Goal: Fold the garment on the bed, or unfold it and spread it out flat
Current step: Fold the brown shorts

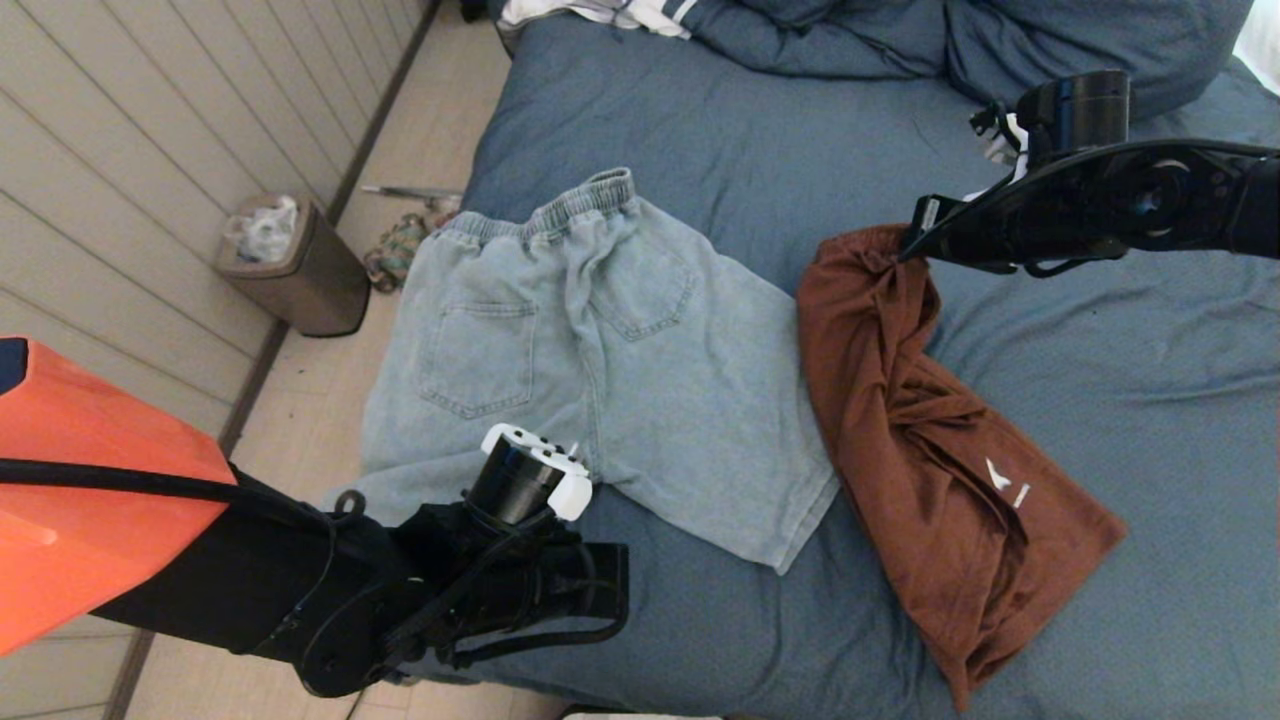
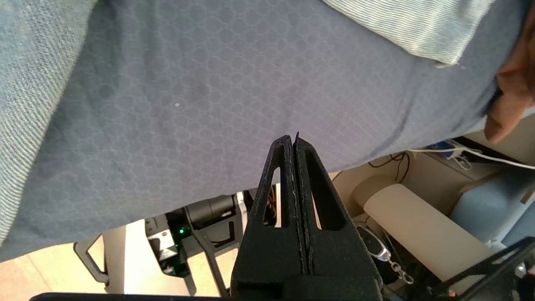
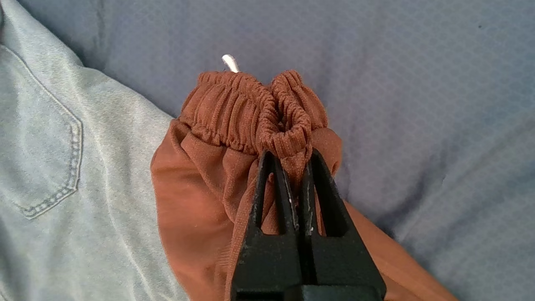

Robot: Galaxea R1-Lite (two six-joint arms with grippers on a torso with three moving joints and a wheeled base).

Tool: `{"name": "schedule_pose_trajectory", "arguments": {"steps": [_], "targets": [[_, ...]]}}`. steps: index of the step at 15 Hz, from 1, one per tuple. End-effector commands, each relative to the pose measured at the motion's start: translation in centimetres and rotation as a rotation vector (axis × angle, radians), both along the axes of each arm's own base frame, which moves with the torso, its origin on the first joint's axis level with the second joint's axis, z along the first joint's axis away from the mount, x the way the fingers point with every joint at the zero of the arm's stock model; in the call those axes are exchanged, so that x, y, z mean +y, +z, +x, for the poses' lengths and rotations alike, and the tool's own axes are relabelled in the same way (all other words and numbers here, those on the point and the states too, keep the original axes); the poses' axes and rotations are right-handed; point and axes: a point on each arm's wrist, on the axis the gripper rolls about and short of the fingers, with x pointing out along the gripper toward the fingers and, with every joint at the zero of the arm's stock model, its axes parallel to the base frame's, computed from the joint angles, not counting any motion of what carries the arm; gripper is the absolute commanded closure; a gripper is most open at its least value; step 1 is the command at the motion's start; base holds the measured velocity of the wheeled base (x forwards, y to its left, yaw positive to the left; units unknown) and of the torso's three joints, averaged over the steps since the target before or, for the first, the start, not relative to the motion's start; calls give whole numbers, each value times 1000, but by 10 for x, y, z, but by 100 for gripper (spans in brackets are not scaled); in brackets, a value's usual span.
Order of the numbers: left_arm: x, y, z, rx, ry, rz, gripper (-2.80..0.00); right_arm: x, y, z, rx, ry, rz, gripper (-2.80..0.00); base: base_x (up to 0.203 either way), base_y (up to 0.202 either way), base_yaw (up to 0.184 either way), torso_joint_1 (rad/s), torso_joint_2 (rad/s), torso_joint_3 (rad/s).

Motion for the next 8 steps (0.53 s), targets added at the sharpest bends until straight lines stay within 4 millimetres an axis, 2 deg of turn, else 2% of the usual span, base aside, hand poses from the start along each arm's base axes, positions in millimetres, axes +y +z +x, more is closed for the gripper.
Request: {"name": "schedule_pose_trajectory", "arguments": {"steps": [1,2,3,8], "targets": [[0,-2,1,3,4,1,0,2,9,-8,-17,4,8,0,0,0,0,0,0,0],[0,-1,0,2,4,0,0,5,18,-16,-34,15,12,0,0,0,0,0,0,0],[0,-1,0,2,4,0,0,19,23,-24,-44,51,18,0,0,0,0,0,0,0],[1,2,-1,-3,5,-4,0,118,33,-68,-36,320,68,0,0,0,0,0,0,0]]}}
